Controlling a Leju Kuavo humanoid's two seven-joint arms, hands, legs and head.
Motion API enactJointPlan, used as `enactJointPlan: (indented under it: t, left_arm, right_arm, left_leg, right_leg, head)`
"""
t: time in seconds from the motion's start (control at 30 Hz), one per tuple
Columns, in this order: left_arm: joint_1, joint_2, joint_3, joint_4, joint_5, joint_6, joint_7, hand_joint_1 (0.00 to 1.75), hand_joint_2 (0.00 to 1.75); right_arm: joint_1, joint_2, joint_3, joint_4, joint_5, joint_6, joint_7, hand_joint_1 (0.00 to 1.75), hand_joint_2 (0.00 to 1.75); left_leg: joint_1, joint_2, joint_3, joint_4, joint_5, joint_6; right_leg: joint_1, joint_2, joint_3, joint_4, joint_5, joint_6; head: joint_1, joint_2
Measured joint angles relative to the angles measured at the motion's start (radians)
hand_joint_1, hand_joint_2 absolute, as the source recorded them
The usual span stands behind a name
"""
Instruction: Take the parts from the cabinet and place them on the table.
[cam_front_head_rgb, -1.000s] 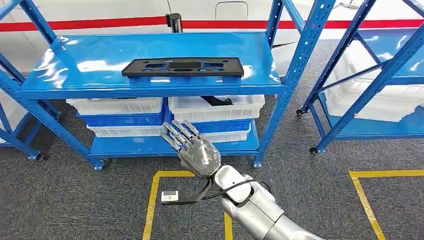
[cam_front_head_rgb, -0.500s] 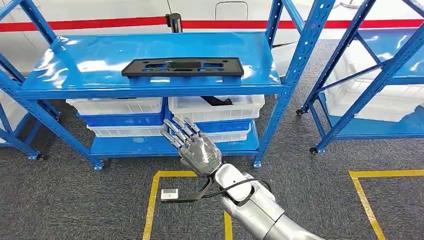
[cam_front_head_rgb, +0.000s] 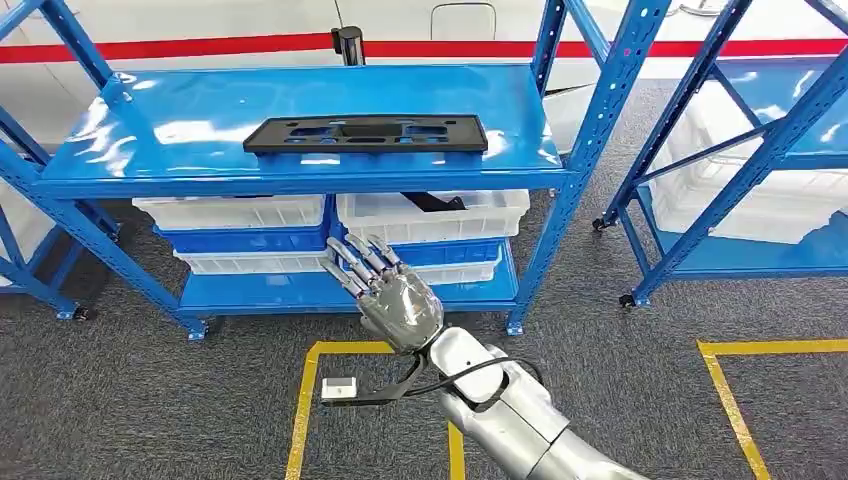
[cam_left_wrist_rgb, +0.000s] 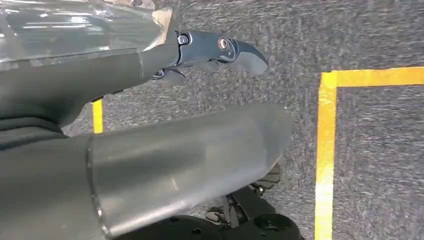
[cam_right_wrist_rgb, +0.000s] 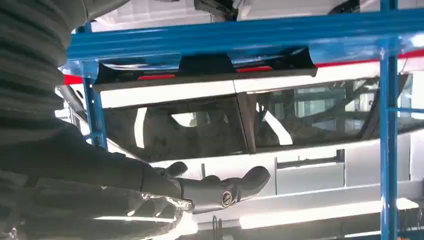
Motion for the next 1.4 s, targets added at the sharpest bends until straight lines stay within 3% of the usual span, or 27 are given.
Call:
enactJointPlan:
  t: [0.17,0.3,0.33,0.57,0.67,0.7,0.73,0.8,0.83,0.87,0.9,0.93,0.97,1.03,1.07,1.13,1.2,1.23,1.27,1.3,1.37,1.4]
  left_arm:
    - [0.000,0.000,0.001,0.000,0.002,-0.005,0.002,0.00,0.00]
    - [0.000,0.000,0.008,0.002,-0.005,0.008,0.074,0.00,0.00]
    - [0.001,0.000,0.008,0.003,-0.028,0.063,0.082,0.00,0.00]
    - [0.000,0.000,0.008,0.003,-0.043,0.092,0.084,0.00,0.00]
    - [0.000,0.000,0.008,0.003,-0.044,0.095,0.079,0.00,0.00]
    - [0.000,0.000,0.008,0.003,-0.044,0.095,0.069,0.00,0.00]
    - [0.001,-0.003,0.008,0.003,-0.043,0.095,0.054,0.00,0.00]
    - [-0.001,-0.005,0.009,0.003,-0.043,0.098,0.032,0.00,0.00]
    - [-0.001,-0.006,0.010,0.003,-0.042,0.099,0.029,0.00,0.00]
    - [-0.001,-0.007,0.010,0.003,-0.042,0.100,0.027,0.00,0.00]
    - [-0.001,-0.008,0.011,0.003,-0.042,0.100,0.027,0.00,0.00]
    - [0.001,-0.008,0.011,0.003,-0.042,0.100,0.026,0.00,0.00]
    - [0.001,-0.009,0.011,0.003,-0.042,0.100,0.026,0.00,0.00]
    - [0.001,-0.011,0.011,0.003,-0.042,0.100,0.026,0.00,0.00]
    - [0.001,-0.011,0.011,0.003,-0.042,0.100,0.026,0.00,0.00]
    - [0.000,-0.010,0.011,0.003,-0.042,0.100,0.024,0.00,0.00]
    - [0.000,-0.010,0.011,0.003,-0.042,0.101,0.024,0.00,0.00]
    - [-0.001,-0.007,0.012,0.003,-0.042,0.102,0.024,0.00,0.00]
    - [-0.001,-0.008,0.012,0.003,-0.043,0.102,0.023,0.00,0.00]
    - [-0.002,-0.009,0.012,0.003,-0.044,0.102,0.023,0.00,0.00]
    - [-0.002,-0.010,0.012,0.003,-0.045,0.104,0.024,0.00,0.00]
    - [-0.001,-0.010,0.012,0.003,-0.044,0.105,0.024,0.00,0.00]
  right_arm:
    - [0.000,0.000,0.000,0.000,0.000,-0.001,0.000,0.00,1.75]
    - [0.032,0.019,-0.025,-0.053,-0.020,-0.040,-0.042,0.00,1.75]
    - [0.060,0.017,-0.026,-0.083,-0.048,-0.056,-0.059,0.00,1.75]
    - [0.059,0.016,-0.024,-0.095,-0.064,-0.057,-0.053,0.00,1.75]
    - [0.059,0.016,-0.024,-0.103,-0.067,-0.056,-0.047,0.00,1.75]
    - [0.059,0.016,-0.024,-0.108,-0.067,-0.055,-0.044,0.00,1.75]
    - [0.061,0.016,-0.024,-0.114,-0.061,-0.055,-0.042,0.00,1.75]
    - [0.062,0.015,-0.023,-0.119,-0.051,-0.054,-0.041,0.00,1.75]
    - [0.067,0.013,-0.023,-0.120,-0.048,-0.054,-0.040,0.00,1.75]
    - [0.072,0.010,-0.024,-0.120,-0.046,-0.053,-0.039,0.00,1.75]
    - [0.078,0.008,-0.024,-0.120,-0.044,-0.053,-0.039,0.00,1.75]
    - [0.082,0.006,-0.023,-0.120,-0.043,-0.053,-0.039,0.00,1.75]
    - [0.084,0.006,-0.023,-0.120,-0.043,-0.053,-0.039,0.00,1.75]
    - [0.083,0.006,-0.023,-0.123,-0.042,-0.053,-0.039,0.00,1.75]
    - [0.084,0.006,-0.023,-0.124,-0.042,-0.053,-0.039,0.00,1.75]
    - [0.083,0.007,-0.023,-0.125,-0.040,-0.050,-0.037,0.00,1.75]
    - [0.082,0.008,-0.024,-0.126,-0.037,-0.047,-0.034,0.00,1.75]
    - [0.082,0.010,-0.024,-0.129,-0.036,-0.044,-0.033,0.00,1.75]
    - [0.081,0.011,-0.024,-0.130,-0.035,-0.043,-0.033,0.00,1.75]
    - [0.080,0.013,-0.024,-0.132,-0.034,-0.042,-0.032,0.00,1.75]
    - [0.082,0.013,-0.024,-0.133,-0.031,-0.041,-0.031,0.00,1.75]
    - [0.084,0.013,-0.024,-0.133,-0.031,-0.041,-0.031,0.00,1.75]
  left_leg:
    - [0.000,0.000,0.000,0.000,0.000,0.000]
    - [0.000,0.000,0.000,0.000,0.000,0.000]
    - [-0.002,0.000,0.000,0.001,0.000,0.000]
    - [-0.005,0.000,-0.004,0.007,-0.002,0.003]
    - [-0.006,0.000,-0.007,0.008,-0.007,0.012]
    - [-0.005,0.000,-0.003,-0.002,-0.003,0.017]
    - [0.010,0.002,0.010,-0.018,0.006,0.023]
    - [0.012,0.004,0.016,-0.023,0.007,0.027]
    - [0.012,0.004,0.016,-0.023,0.006,0.028]
    - [0.012,0.004,0.015,-0.023,0.004,0.028]
    - [0.012,0.003,0.016,-0.022,0.003,0.026]
    - [0.012,0.002,0.019,-0.022,0.000,0.023]
    - [0.014,0.001,0.022,-0.022,-0.003,0.020]
    - [0.016,-0.004,0.036,-0.020,-0.014,0.009]
    - [0.014,-0.004,0.038,-0.019,-0.020,0.001]
    - [0.010,-0.004,0.034,-0.017,-0.028,-0.010]
    - [0.018,-0.005,0.038,-0.019,-0.032,-0.021]
    - [0.022,-0.003,0.040,-0.014,-0.041,-0.027]
    - [0.021,0.013,0.031,0.014,-0.054,-0.033]
    - [0.022,0.024,0.000,0.075,-0.084,-0.038]
    - [0.025,0.036,-0.107,0.258,-0.155,-0.047]
    - [0.025,0.037,-0.147,0.311,-0.161,-0.048]
  right_leg:
    - [0.000,0.000,0.000,0.000,0.000,0.000]
    - [0.000,0.000,0.000,0.000,0.000,0.000]
    - [-0.004,0.000,0.000,-0.001,0.000,0.000]
    - [-0.013,0.000,0.001,-0.001,0.001,0.002]
    - [-0.013,0.000,0.001,-0.008,0.002,0.006]
    - [-0.009,0.000,0.004,-0.012,0.002,0.011]
    - [-0.004,0.000,0.001,-0.001,-0.003,0.013]
    - [-0.002,-0.002,-0.054,0.102,-0.049,-0.001]
    - [-0.002,-0.003,-0.107,0.197,-0.085,-0.006]
    - [-0.002,-0.003,-0.153,0.277,-0.109,-0.007]
    - [-0.002,-0.003,-0.185,0.325,-0.115,-0.002]
    - [-0.003,-0.003,-0.188,0.312,-0.100,0.006]
    - [-0.003,-0.003,-0.168,0.264,-0.071,0.015]
    - [-0.008,-0.003,-0.073,0.060,0.021,0.035]
    - [-0.013,-0.002,-0.052,0.002,0.039,0.030]
    - [-0.006,-0.001,-0.043,0.000,0.039,0.005]
    - [0.000,0.000,-0.044,0.000,0.035,-0.012]
    - [-0.013,0.000,-0.037,-0.004,0.036,-0.019]
    - [-0.010,-0.001,-0.030,-0.004,0.031,-0.028]
    - [-0.009,-0.004,-0.026,-0.004,0.027,-0.037]
    - [-0.005,-0.009,-0.019,-0.004,0.019,-0.047]
    - [-0.003,-0.009,-0.017,-0.004,0.014,-0.047]
  head:
    - [0.000,0.000]
    - [0.000,0.000]
    - [0.000,0.000]
    - [0.000,0.000]
    - [0.000,0.000]
    - [0.000,0.000]
    - [0.001,0.000]
    - [0.001,0.000]
    - [0.001,0.000]
    - [0.001,0.000]
    - [0.001,0.000]
    - [0.001,0.000]
    - [0.001,0.000]
    - [0.001,0.000]
    - [0.002,0.000]
    - [-0.001,0.000]
    - [0.000,0.000]
    - [0.000,0.000]
    - [-0.002,0.000]
    - [-0.003,0.000]
    - [-0.002,0.000]
    - [-0.003,0.000]
